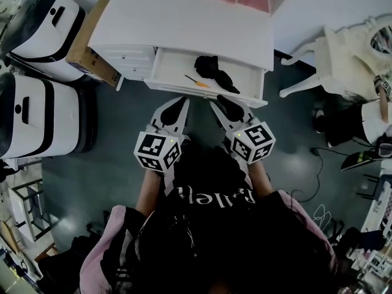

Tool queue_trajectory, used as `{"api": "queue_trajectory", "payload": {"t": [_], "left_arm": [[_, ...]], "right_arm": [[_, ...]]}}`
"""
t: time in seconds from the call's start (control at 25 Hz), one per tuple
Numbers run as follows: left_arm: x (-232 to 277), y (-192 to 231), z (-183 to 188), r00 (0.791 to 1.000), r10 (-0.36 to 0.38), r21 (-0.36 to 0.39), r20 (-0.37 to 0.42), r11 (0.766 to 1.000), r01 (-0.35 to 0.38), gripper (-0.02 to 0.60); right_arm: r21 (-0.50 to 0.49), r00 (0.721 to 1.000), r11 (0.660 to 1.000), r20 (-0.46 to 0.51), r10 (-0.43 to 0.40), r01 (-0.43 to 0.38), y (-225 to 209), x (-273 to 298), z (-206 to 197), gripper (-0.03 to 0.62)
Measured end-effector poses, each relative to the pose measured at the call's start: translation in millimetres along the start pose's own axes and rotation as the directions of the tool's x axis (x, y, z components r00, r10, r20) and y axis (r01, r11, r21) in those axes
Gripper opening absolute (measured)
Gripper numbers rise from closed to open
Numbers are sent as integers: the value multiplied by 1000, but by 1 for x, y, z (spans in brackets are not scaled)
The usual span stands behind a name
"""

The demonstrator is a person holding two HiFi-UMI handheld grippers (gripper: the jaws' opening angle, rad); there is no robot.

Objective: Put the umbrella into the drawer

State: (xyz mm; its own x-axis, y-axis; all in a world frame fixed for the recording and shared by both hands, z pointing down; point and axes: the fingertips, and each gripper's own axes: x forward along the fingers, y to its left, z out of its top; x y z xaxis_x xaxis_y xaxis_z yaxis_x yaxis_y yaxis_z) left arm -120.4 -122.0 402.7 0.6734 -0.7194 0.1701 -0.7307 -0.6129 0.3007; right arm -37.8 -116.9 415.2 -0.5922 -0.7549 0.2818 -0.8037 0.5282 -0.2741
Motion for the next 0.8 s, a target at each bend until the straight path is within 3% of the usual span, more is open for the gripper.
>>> {"api": "queue_trajectory", "payload": {"t": [0.32, 0.8], "left_arm": [[-5, -45, 5, 1000, 17, 11, 24, 1000, -18, 17], [-20, -168, -30, 999, 19, 11, 30, 1000, -19, 17]], "right_arm": [[6, 999, 999, 8, 40, -40, -1, -43, 1, 92], [46, 996, 995, 23, 84, -85, -4, -161, -35, 80]]}}
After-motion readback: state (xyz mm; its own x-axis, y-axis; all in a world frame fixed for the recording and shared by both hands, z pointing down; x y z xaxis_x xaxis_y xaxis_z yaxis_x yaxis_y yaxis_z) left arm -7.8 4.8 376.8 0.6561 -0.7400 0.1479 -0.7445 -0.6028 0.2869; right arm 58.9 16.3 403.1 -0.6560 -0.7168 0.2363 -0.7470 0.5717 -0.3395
